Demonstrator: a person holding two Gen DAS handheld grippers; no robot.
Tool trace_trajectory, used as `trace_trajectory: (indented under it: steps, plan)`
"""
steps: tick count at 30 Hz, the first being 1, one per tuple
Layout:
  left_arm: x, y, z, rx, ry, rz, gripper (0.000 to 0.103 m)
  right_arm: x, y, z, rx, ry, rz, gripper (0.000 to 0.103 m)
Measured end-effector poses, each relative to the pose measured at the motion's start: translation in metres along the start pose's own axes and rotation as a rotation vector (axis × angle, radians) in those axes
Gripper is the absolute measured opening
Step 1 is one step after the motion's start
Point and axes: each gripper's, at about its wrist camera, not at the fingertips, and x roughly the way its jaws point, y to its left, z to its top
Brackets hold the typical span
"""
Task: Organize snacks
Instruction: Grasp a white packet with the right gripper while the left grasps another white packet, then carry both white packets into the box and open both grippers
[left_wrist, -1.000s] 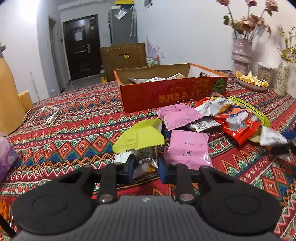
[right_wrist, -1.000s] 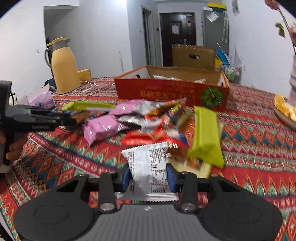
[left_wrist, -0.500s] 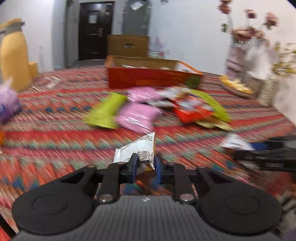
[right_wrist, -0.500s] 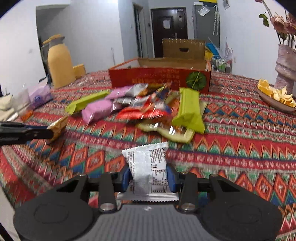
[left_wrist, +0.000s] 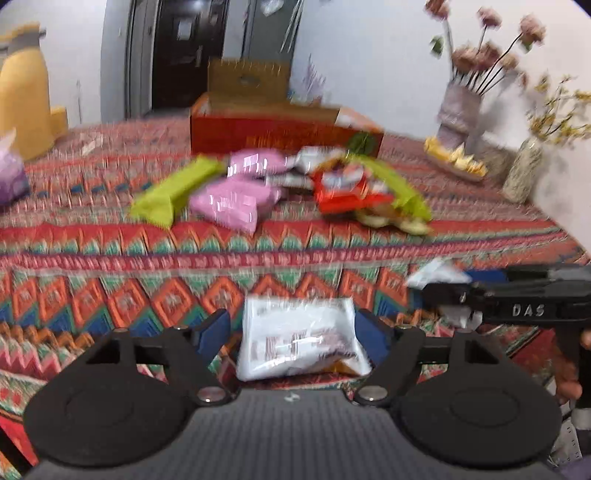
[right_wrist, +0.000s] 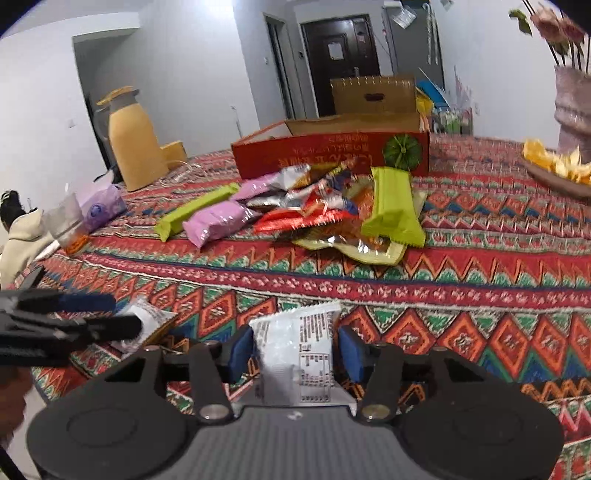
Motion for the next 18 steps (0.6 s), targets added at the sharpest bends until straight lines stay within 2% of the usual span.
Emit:
trace_trajectory:
  steps: [3,4,5,6,7,18]
  plan:
    - [0.003,-0.008,-0.005,0.026,-0.005,0.040,0.075,0.001,0.006,0.000,-0.030,-0.004,-0.023,0.048]
    - [0.002,-0.009,-0.007,0.025,-0.013,0.056,0.064,0.001,0.007,-0.001,-0.033,-0.004,-0.022,0.045]
    - [0.001,-0.010,-0.007,0.018,-0.023,0.072,0.040,0.000,0.008,-0.003,-0.039,-0.001,-0.020,0.041]
    - [0.000,-0.010,-0.008,0.019,-0.027,0.076,0.030,-0.002,0.009,-0.005,-0.050,-0.001,-0.024,0.041]
    - [-0.001,-0.010,-0.008,0.025,-0.022,0.072,0.025,-0.004,0.010,-0.007,-0.059,-0.003,-0.028,0.040]
    - [-0.020,-0.016,-0.005,0.017,-0.037,0.059,0.021,-0.024,0.004,-0.013,-0.031,-0.025,-0.044,0.040]
